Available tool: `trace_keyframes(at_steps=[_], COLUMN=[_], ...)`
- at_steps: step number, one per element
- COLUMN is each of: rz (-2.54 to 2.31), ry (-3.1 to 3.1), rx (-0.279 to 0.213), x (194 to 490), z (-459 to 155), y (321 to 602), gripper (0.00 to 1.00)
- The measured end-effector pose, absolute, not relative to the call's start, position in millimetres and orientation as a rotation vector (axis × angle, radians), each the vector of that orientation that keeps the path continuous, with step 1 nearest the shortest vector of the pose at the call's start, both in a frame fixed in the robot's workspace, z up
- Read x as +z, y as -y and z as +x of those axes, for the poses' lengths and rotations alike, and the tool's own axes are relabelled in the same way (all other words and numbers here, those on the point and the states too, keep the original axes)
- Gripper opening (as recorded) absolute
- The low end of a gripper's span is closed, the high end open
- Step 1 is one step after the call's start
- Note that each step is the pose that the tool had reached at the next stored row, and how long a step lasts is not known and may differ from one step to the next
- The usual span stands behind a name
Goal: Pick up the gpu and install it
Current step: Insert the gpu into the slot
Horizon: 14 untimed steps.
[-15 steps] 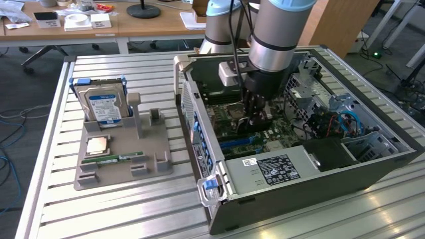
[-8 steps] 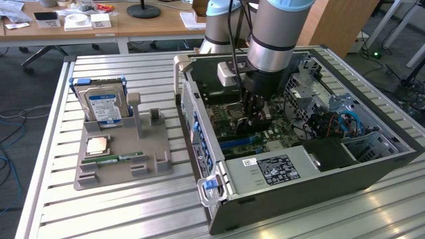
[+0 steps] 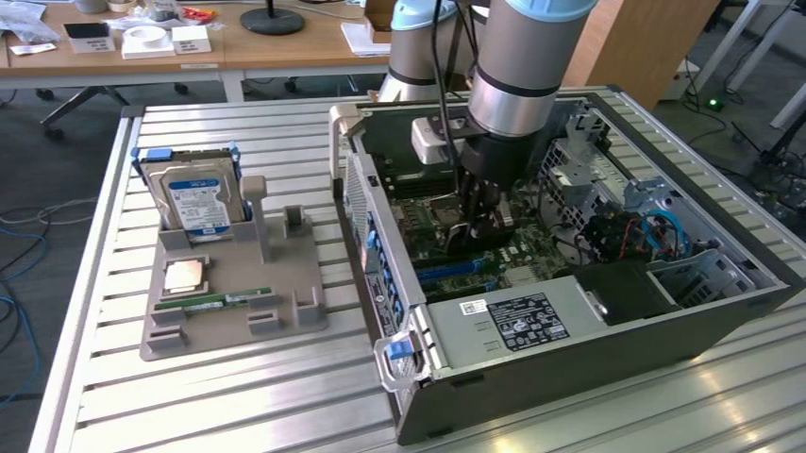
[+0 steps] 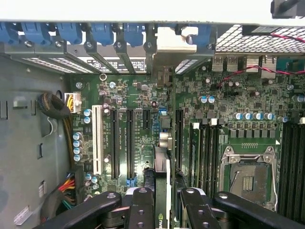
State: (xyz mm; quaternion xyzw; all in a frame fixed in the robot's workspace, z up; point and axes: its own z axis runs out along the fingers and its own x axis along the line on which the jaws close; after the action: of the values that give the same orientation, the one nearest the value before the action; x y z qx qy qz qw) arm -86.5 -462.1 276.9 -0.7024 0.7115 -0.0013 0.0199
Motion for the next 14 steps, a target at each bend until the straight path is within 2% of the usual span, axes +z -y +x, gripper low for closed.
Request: trace_keyframes(at_steps=[14], rz=[-2.179], ry=[-2.207], rx=[-0.004], x=[274.2], z=[-89.4], y=[462.2], gripper=[0.26])
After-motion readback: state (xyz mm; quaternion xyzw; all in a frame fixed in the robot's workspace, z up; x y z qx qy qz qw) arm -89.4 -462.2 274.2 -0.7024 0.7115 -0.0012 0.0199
